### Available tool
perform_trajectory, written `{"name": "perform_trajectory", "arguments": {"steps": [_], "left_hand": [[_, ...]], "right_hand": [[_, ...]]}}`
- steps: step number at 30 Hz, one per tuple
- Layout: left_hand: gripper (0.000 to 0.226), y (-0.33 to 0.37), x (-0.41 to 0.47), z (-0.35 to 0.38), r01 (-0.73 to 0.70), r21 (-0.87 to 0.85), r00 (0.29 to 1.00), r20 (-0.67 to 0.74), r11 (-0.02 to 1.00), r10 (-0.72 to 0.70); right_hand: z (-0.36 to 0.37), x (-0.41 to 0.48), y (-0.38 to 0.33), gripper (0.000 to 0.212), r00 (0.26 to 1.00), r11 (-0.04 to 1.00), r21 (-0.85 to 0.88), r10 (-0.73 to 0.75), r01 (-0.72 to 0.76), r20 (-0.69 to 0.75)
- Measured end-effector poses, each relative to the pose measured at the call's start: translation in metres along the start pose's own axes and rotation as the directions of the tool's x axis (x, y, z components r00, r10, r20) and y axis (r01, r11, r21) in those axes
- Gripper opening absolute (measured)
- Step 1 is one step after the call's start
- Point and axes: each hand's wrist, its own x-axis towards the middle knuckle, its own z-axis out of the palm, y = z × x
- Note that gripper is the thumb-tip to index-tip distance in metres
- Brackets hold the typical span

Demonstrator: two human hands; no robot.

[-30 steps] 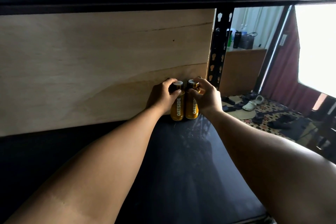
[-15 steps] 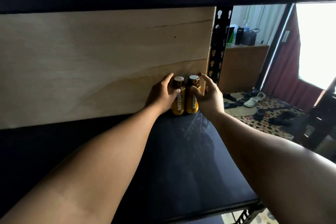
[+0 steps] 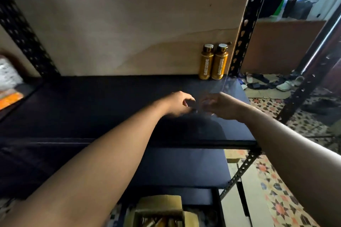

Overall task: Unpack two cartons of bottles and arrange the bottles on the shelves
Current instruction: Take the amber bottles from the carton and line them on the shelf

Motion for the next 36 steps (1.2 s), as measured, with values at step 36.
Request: {"name": "perform_trajectory", "arguments": {"steps": [36], "left_hand": [[0.056, -0.412, -0.165, 0.492, 0.442, -0.082, 0.851, 0.352, 0.893, -0.389]], "right_hand": [[0.548, -0.079, 0.276, 0.041, 0.772, 0.952, -0.254, 0.290, -0.171, 0.566]]}}
